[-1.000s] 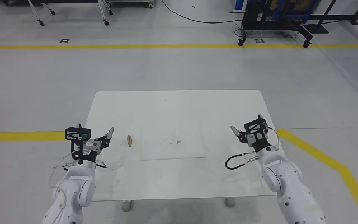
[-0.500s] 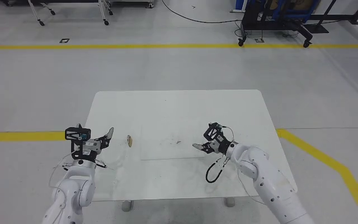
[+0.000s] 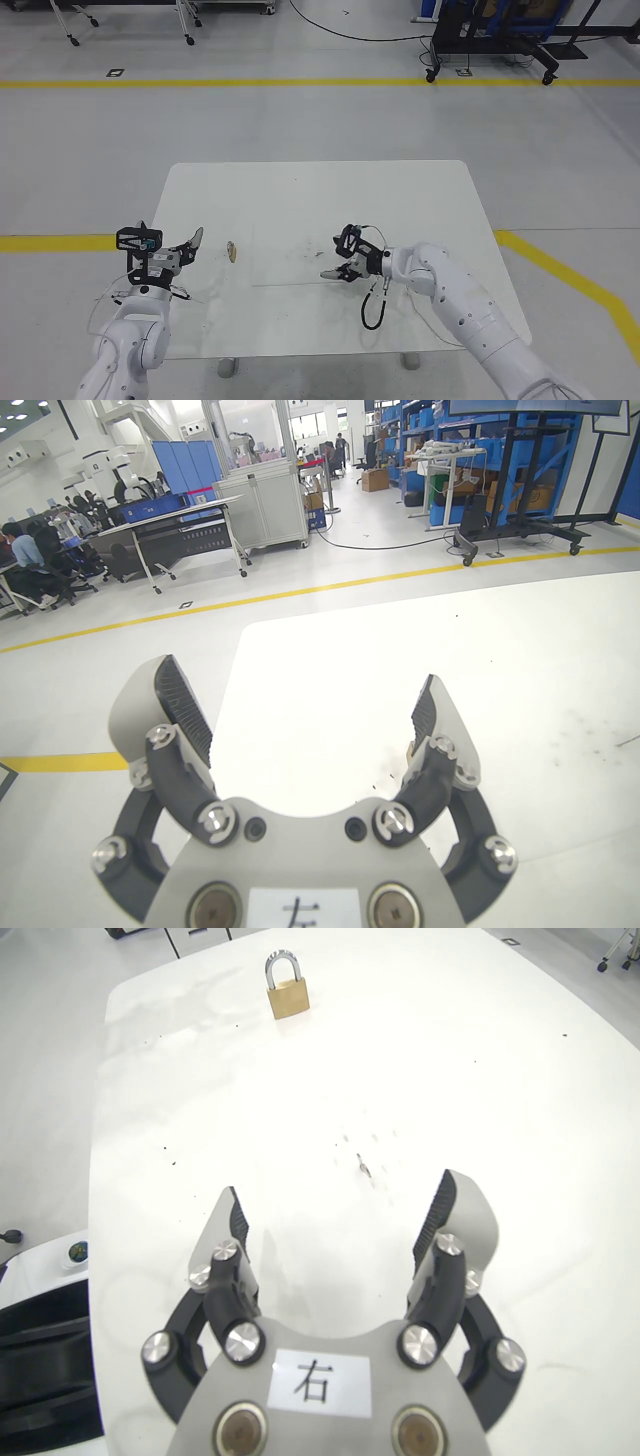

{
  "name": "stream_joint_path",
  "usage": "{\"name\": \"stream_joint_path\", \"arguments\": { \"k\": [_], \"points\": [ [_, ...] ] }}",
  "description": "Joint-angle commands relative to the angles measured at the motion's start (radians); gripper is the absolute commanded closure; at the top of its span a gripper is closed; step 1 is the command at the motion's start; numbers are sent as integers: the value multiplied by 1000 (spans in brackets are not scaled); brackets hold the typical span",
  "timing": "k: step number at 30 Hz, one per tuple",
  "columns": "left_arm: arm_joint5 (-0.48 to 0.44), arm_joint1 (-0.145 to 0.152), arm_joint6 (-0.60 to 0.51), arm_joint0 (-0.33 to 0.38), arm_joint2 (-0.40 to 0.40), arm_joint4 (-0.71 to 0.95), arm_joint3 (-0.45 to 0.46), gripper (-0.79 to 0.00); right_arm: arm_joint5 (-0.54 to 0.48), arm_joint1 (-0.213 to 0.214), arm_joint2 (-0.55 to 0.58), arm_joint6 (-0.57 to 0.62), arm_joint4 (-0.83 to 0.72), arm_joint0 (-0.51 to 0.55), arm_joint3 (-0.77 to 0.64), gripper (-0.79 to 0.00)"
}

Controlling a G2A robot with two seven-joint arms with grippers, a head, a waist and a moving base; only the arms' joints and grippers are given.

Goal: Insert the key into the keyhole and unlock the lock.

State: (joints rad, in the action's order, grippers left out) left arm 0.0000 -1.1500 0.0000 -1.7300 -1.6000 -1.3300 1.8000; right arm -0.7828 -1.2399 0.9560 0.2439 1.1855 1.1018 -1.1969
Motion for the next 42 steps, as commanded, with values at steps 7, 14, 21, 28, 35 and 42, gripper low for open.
{"name": "stream_joint_path", "arguments": {
  "k": [7, 14, 21, 28, 35, 42],
  "points": [
    [0, 0, 0, 0, 0, 0, 0, -785, 69, -19, -69, -12, 92, -51, 28, -379],
    [0, 0, 0, 0, 0, 0, 0, -785, 81, -33, -101, -20, 90, -82, 70, -342],
    [0, 0, 0, 0, 0, 0, 0, -785, 95, -48, -131, -25, 87, -108, 108, -151],
    [0, 0, 0, 0, 0, 0, 0, -785, 84, -51, -128, -35, 78, -126, 129, 0],
    [0, 0, 0, 0, 0, 0, 0, -785, 65, -34, -92, -48, 88, -109, 92, 0],
    [0, 0, 0, 0, 0, 0, 0, -785, 40, -13, -47, -47, 90, -70, 32, 0]
  ]
}}
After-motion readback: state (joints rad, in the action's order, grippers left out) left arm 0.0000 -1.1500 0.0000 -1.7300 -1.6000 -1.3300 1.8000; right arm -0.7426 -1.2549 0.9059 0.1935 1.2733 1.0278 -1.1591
